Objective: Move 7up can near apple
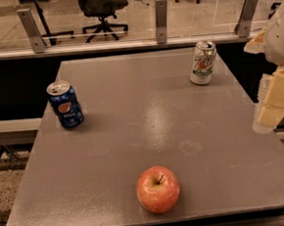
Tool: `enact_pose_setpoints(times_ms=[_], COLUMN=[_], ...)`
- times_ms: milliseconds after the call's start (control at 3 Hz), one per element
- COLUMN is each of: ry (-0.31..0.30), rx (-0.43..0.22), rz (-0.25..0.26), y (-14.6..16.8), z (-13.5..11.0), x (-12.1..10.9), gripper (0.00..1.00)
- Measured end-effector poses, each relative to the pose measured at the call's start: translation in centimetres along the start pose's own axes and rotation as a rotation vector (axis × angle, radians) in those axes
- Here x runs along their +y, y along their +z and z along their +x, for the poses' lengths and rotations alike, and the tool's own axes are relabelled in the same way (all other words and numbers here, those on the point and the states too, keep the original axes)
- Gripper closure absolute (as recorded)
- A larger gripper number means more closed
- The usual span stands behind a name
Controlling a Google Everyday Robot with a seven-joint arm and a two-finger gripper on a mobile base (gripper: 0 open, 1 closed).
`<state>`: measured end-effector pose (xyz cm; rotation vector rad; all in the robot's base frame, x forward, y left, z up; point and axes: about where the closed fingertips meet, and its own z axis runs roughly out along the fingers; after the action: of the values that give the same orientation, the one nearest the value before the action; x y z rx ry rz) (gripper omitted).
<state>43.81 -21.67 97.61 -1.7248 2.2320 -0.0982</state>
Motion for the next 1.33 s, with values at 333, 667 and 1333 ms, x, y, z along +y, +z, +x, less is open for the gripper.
enact_pose_setpoints(times_ms=[333, 667, 1333], ry=[0.000, 0.040, 0.181], rx=[0.000, -0.022, -0.107], rz=[0.000, 0.015, 0.072], y=[0.0, 0.0, 1.9], z=[0.0, 0.0, 0.0], x=[0.0, -1.8, -8.4], gripper=[0.00, 0.00, 0.00])
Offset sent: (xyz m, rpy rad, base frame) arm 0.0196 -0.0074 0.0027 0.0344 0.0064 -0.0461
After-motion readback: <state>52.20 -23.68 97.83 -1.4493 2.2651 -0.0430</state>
